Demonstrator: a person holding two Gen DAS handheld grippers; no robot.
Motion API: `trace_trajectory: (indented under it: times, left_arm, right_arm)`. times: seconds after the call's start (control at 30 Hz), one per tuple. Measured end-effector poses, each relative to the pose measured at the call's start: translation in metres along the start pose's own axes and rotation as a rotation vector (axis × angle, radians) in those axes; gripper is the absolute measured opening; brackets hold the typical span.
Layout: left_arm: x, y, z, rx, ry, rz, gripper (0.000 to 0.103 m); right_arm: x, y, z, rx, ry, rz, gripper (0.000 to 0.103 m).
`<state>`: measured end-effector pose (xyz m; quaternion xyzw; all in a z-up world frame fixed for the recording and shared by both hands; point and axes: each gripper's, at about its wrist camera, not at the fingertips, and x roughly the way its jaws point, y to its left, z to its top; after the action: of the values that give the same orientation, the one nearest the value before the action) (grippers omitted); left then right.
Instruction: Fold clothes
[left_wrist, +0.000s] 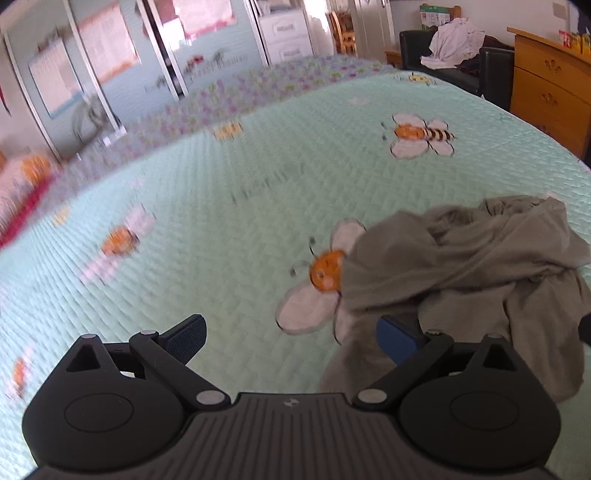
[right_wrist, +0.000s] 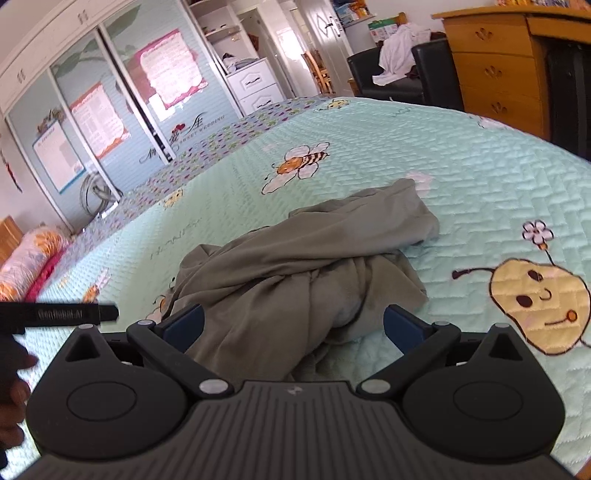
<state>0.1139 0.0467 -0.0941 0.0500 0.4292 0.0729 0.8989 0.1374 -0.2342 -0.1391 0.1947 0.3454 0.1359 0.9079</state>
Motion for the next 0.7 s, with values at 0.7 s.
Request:
trace_trajectory:
  times: [0.7]
  left_arm:
    - [0.003,-0.008,-0.012,0.001,0.100,-0.076,0.087]
  right_arm:
    - [0.010,0.029,0.005,-0.138,0.134,-0.080,0.102]
